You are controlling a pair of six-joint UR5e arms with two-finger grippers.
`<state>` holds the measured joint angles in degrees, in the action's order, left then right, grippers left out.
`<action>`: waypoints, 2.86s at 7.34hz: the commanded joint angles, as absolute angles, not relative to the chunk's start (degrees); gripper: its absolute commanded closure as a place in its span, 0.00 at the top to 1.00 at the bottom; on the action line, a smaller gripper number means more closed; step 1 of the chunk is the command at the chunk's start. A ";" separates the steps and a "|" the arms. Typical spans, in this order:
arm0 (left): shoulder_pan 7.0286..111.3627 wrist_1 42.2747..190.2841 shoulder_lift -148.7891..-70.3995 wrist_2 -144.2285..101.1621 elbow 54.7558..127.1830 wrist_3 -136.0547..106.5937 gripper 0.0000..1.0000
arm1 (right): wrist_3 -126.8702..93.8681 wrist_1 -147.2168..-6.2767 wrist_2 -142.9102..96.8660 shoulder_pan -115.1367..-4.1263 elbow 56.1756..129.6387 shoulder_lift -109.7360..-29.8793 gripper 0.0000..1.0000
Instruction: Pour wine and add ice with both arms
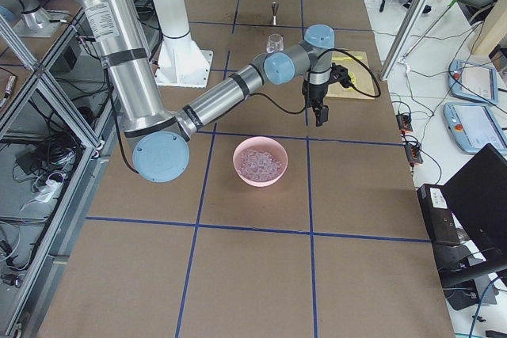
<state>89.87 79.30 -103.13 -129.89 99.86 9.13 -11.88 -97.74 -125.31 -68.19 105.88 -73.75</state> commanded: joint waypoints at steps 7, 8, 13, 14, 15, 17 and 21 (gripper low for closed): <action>95.01 83.58 -94.14 -131.66 90.36 16.79 1.00 | 13.10 -97.03 -136.42 -89.65 89.82 -84.02 1.00; 95.01 83.58 -93.43 -131.66 90.00 16.61 1.00 | 9.96 -97.03 -136.06 -89.91 89.74 -82.98 1.00; 90.80 89.12 -93.34 -131.49 90.27 9.05 1.00 | 7.29 -97.21 -137.02 -92.37 90.18 -83.58 1.00; 90.70 89.12 -93.34 -131.22 90.18 9.05 1.00 | 7.29 -97.21 -137.28 -92.63 90.18 -83.85 1.00; 90.70 89.12 -93.34 -131.13 90.18 9.14 1.00 | 7.29 -97.21 -137.29 -92.64 90.09 -83.85 1.00; 90.70 89.12 -93.25 -131.31 90.18 9.05 1.00 | 7.29 -97.12 -137.20 -92.64 89.74 -84.11 1.00; 90.79 89.03 -92.55 -131.40 90.79 9.32 1.00 | 7.56 -96.94 -136.67 -92.64 91.74 -87.70 1.00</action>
